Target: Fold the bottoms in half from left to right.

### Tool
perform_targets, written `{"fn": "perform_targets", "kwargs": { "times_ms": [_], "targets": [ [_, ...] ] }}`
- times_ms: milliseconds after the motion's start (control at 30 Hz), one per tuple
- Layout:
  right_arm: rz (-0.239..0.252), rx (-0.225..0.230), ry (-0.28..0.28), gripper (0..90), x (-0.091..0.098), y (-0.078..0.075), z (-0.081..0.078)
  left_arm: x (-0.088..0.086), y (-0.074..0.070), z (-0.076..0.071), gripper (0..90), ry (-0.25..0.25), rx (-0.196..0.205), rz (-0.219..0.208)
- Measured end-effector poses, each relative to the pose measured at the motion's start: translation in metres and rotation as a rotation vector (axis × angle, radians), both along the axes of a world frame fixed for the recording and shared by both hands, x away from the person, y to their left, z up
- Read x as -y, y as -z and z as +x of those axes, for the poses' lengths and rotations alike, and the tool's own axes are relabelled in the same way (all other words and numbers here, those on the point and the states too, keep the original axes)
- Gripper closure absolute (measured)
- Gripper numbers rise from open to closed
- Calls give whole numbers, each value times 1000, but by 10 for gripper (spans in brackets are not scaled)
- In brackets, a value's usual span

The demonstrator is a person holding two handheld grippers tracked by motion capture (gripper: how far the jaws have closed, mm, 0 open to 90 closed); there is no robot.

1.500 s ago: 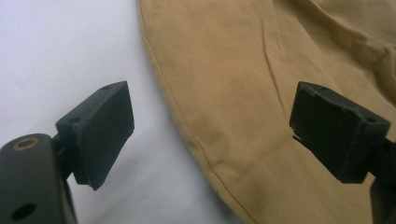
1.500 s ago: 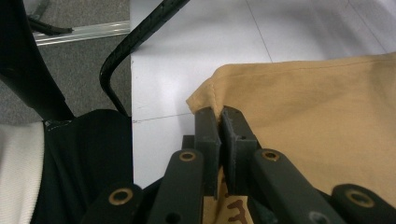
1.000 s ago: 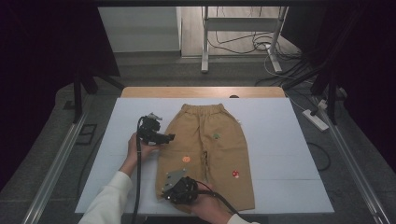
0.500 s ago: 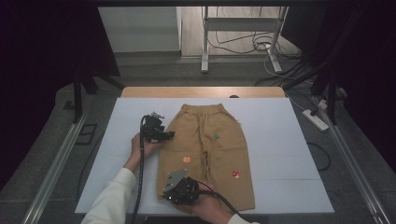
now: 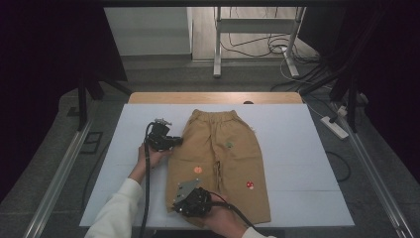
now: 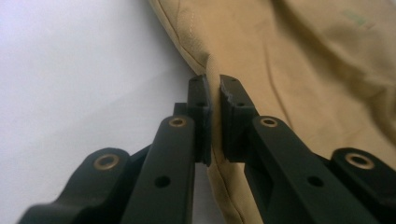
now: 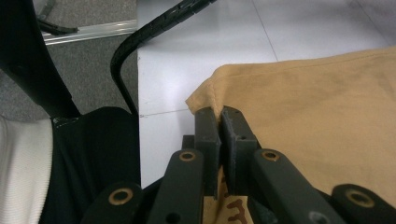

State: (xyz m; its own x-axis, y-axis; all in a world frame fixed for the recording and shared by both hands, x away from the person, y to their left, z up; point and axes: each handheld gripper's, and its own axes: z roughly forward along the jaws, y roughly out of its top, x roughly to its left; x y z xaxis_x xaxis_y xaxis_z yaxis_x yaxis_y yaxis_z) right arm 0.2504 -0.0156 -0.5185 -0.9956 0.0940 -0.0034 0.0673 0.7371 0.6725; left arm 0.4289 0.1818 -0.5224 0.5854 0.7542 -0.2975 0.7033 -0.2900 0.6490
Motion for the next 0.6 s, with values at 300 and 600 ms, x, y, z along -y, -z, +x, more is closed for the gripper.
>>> {"fn": "perform_targets", "kwargs": {
  "times_ms": [300,600],
  "targets": [
    [-1,-2,-8,854,0,-2,-1,-5,-13,-5,833,9,33,-22],
    [51,15,-8,854,0,-17,-4,-12,-32,-11,836,12,85,-40]
  ]
}}
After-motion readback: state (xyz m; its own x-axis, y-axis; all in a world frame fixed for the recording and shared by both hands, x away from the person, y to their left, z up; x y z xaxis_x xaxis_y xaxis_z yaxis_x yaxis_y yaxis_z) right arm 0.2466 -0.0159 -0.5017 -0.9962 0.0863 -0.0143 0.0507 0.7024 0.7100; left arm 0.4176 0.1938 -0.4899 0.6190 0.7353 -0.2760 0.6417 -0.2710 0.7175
